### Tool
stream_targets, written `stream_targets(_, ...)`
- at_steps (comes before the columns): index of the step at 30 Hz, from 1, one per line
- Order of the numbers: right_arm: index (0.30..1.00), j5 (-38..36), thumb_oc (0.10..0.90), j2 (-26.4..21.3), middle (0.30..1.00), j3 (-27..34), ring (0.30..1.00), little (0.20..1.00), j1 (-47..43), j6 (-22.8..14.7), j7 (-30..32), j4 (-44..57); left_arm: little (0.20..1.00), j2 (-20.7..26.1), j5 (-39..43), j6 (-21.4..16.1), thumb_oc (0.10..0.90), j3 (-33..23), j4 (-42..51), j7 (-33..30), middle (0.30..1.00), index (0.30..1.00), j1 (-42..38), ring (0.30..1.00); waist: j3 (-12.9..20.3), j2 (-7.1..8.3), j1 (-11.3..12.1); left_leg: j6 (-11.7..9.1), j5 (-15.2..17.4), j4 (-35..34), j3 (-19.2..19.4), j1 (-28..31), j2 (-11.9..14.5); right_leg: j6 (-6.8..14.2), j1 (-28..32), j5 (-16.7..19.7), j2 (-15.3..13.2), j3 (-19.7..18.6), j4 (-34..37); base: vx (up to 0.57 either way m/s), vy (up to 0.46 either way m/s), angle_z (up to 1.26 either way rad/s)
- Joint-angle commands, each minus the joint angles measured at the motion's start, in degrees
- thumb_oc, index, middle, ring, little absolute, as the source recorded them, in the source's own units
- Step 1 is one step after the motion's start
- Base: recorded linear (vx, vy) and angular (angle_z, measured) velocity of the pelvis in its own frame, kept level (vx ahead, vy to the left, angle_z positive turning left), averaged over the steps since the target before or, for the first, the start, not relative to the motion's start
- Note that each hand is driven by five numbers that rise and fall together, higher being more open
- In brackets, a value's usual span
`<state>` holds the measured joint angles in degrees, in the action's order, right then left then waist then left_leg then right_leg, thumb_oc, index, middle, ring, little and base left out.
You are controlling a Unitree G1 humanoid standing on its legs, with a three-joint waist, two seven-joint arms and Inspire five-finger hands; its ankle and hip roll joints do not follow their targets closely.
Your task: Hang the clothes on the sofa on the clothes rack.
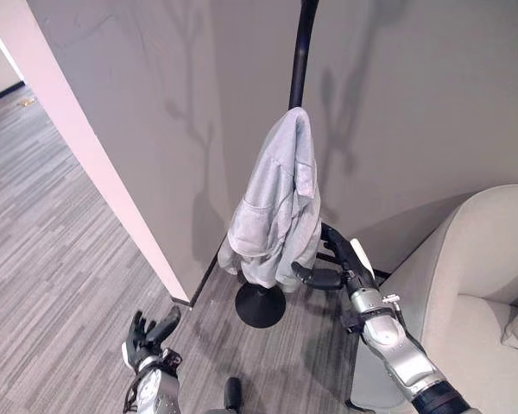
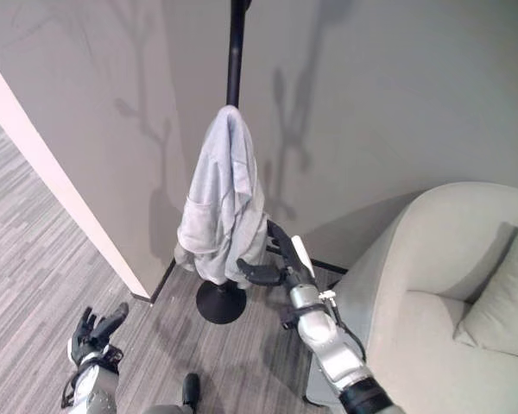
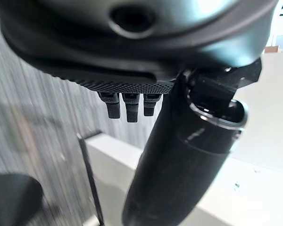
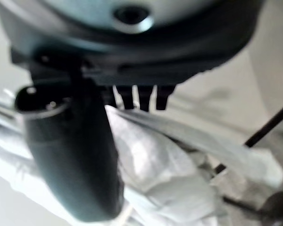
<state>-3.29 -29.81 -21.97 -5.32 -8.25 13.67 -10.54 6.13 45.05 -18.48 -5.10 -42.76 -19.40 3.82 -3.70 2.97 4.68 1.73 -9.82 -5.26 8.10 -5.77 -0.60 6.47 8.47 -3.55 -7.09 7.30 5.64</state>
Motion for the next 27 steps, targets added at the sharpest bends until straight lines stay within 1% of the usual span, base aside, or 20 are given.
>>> stream_targets(1,0.9,3.1,0.8,-0.9,0.9,2.7,0.9,0.9,-3.3,-5.7,-0.4,4.7,0.9,2.7,-0.3,-2.7,0.8,4.1,1.5,4.6,0.9,0.9,-3.2,0.9,4.3,0.97,1.7,-3.3,8.3,0.5,-1.3,2.3,2.7,2.2,-0.5,-0.1,-1.3,3.7,-1.4,-0.01,-0.056,-0.13)
stream_targets(3,0.9,2.8,0.8,-1.3,0.9,4.2,0.9,0.9,-2.1,-6.4,-1.0,5.0,0.9,4.0,-1.4,-2.0,0.8,4.7,1.2,8.8,0.9,0.9,-1.0,0.9,4.2,0.89,1.7,-3.5,8.1,0.5,-1.2,2.5,2.9,2.1,-0.3,-0.2,-1.2,3.9,-1.5,-0.02,-0.051,-0.11)
stream_targets(4,0.9,2.2,0.8,-1.2,0.9,4.9,0.9,0.9,-1.3,-6.7,-1.5,5.0,0.9,4.3,-0.7,-2.0,0.8,4.1,0.3,10.5,0.9,0.9,-0.7,0.9,4.2,0.94,1.7,-3.6,8.0,0.6,-1.2,2.5,3.0,2.1,-0.3,-0.3,-1.1,3.9,-1.6,-0.02,-0.065,-0.1)
stream_targets(7,0.9,-0.7,0.8,-1.0,0.9,7.3,0.9,0.9,3.0,-7.5,-4.4,6.1,0.9,3.5,3.1,-1.6,0.8,0.3,-3.5,12.9,0.9,0.9,-0.4,0.9,4.1,1.01,1.5,-3.9,8.0,0.7,-1.0,2.8,3.3,1.9,0.1,-0.6,-0.9,4.1,-1.6,-0.02,-0.057,-0.03)
stream_targets(9,0.9,-5.3,0.8,-0.5,0.9,8.8,0.9,0.9,6.0,-8.4,-7.0,6.6,0.9,3.2,3.4,-1.3,0.8,-1.9,-7.9,13.1,0.9,0.9,-0.8,0.9,4.1,0.97,1.1,-4.2,7.9,0.8,-0.8,3.0,3.6,1.7,0.2,-0.8,-0.7,4.1,-1.6,-0.02,-0.059,-0.04)
stream_targets(10,0.9,-8.8,0.8,0.1,0.9,9.9,0.9,0.9,8.5,-9.0,-8.5,5.6,0.9,3.0,3.5,-0.8,0.8,-4.1,-12.6,13.4,0.9,0.9,-1.1,0.9,4.1,0.78,0.6,-4.4,7.8,0.8,-0.6,3.2,3.8,1.6,0.2,-0.9,-0.6,4.1,-1.7,-0.02,-0.05,-0.05)
stream_targets(11,0.9,-10.3,0.8,1.0,0.9,10.6,0.9,0.9,9.5,-9.4,-8.8,4.6,0.9,2.8,3.5,-0.8,0.8,-4.9,-14.3,13.6,0.9,0.9,-1.1,0.9,4.0,0.63,0.3,-4.4,7.8,0.8,-0.5,3.4,3.8,1.6,0.2,-1.0,-0.5,4.0,-1.8,-0.01,-0.042,-0.06)
stream_targets(13,0.9,-18.4,0.8,5.0,0.9,12.7,0.9,0.9,11.9,-10.9,-10.5,0.2,0.9,2.6,3.9,-0.5,0.8,-6.1,-19.1,14.3,0.9,0.9,-0.9,0.9,4.0,0.23,-0.3,-4.6,7.8,0.8,-0.2,3.6,4.0,1.5,0.2,-1.1,-0.3,3.8,-2.0,-0.01,-0.022,-0.06)
stream_targets(15,0.9,-29.2,0.8,11.1,0.9,15.8,0.9,0.9,13.9,-12.4,-11.6,-5.5,0.9,2.0,5.1,0.1,0.8,-7.2,-22.9,15.2,0.9,0.9,-0.5,0.9,3.9,-0.2,-0.9,-4.6,7.8,0.8,0.1,3.9,4.2,1.4,0.3,-1.2,-0.1,3.7,-2.1,-0.01,-0.007,-0.06)
stream_targets(16,0.9,-35.8,0.8,14.8,0.9,17.2,0.9,0.9,13.7,-13.4,-11.0,-9.6,0.9,1.7,5.7,0.4,0.8,-7.4,-24.6,15.3,0.9,0.9,-0.4,0.9,3.9,-0.45,-1.2,-4.6,7.8,0.8,0.2,4.1,4.2,1.4,0.2,-1.2,-0.1,3.5,-2.2,0.0,0.004,-0.11)
stream_targets(17,0.9,-40.8,0.8,17.9,0.9,18.2,0.9,0.9,14.0,-13.6,-10.6,-13.2,0.9,1.3,5.8,0.8,0.8,-7.7,-26.5,15.2,0.9,0.9,-0.2,0.9,3.8,-0.67,-1.5,-4.6,7.9,0.8,0.2,4.4,4.2,1.3,0.4,-1.4,0.0,3.4,-2.3,0.0,-0.003,-0.23)
stream_targets(18,0.9,-47.3,0.8,21.8,0.9,19.7,0.9,0.9,15.1,-12.8,-10.6,-19.5,0.9,1.1,5.3,1.3,0.8,-7.8,-29.8,15.1,0.9,0.9,0.0,0.9,4.1,-1.05,-1.9,-4.8,7.7,0.7,0.2,4.4,4.3,1.1,0.1,-1.4,0.1,3.3,-2.4,0.0,-0.013,-0.24)
stream_targets(19,0.9,-49.3,0.8,22.9,0.9,19.7,0.9,0.9,15.4,-12.0,-10.9,-23.3,0.9,1.0,5.1,1.4,0.8,-7.7,-30.9,15.2,0.9,0.9,0.2,0.9,4.2,-1.08,-1.9,-4.9,7.7,0.7,0.1,4.4,4.3,1.0,0.1,-1.4,0.2,3.3,-2.4,0.0,-0.013,-0.2)
stream_targets(20,0.9,-49.4,0.8,22.9,0.9,19.7,0.9,0.9,15.3,-12.0,-11.1,-23.5,0.9,1.1,5.1,1.4,0.8,-7.7,-31.0,15.3,0.9,0.9,0.2,0.9,4.2,-1.06,-2.0,-4.9,7.7,0.7,0.1,4.4,4.3,1.0,0.1,-1.4,0.2,3.4,-2.4,0.0,-0.013,-0.05)
stream_targets(21,0.9,-51.8,0.8,24.0,0.9,19.9,0.9,0.9,15.3,-11.1,-11.3,-27.2,0.9,0.9,4.9,1.5,0.8,-7.3,-31.4,15.3,0.9,0.9,0.4,0.9,4.4,-1.1,-2.0,-5.1,7.6,0.6,0.0,4.5,4.3,0.9,0.2,-1.4,0.3,3.4,-2.4,0.0,0.0,0.0)
stream_targets(23,0.9,-57.8,0.8,25.7,0.9,20.2,0.9,0.9,14.5,-7.7,-12.2,-35.0,0.9,0.6,4.9,2.0,0.8,-6.1,-31.8,15.5,0.9,0.9,0.5,0.9,4.5,-1.07,-1.9,-5.3,7.4,0.6,-0.4,4.5,4.3,0.6,0.3,-1.5,0.5,3.4,-2.4,0.0,-0.022,0.03)
stream_targets(24,0.9,-59.9,0.8,26.2,0.9,21.0,0.9,0.9,13.5,-6.6,-12.3,-39.9,0.9,0.6,4.7,2.2,0.8,-5.3,-31.8,15.5,0.9,0.9,0.3,0.9,4.5,-1.03,-1.7,-5.4,7.4,0.6,-0.7,4.4,4.3,0.5,0.4,-1.6,0.6,3.5,-2.3,0.0,-0.034,0.0)
stream_targets(25,0.9,-63.7,0.8,27.1,0.9,22.3,0.9,0.9,11.5,-4.0,-12.4,-48.5,0.9,0.6,4.3,2.3,0.8,-3.5,-31.5,15.6,0.9,0.9,-0.3,0.9,4.7,-1.1,-1.2,-5.5,7.2,0.6,-1.3,4.2,4.2,0.3,0.6,-1.8,0.8,3.7,-2.2,0.0,-0.04,0.09)
stream_targets(27,0.9,-64.7,0.8,26.9,0.9,24.7,0.9,0.9,8.8,-2.0,-12.4,-57.9,0.9,0.4,3.9,2.5,0.8,-1.8,-32.1,16.0,0.9,0.9,-1.1,0.9,4.8,-1.19,-0.7,-5.5,7.1,0.6,-1.9,4.0,4.0,0.1,0.9,-2.0,1.0,4.1,-2.0,0.01,-0.029,0.23)
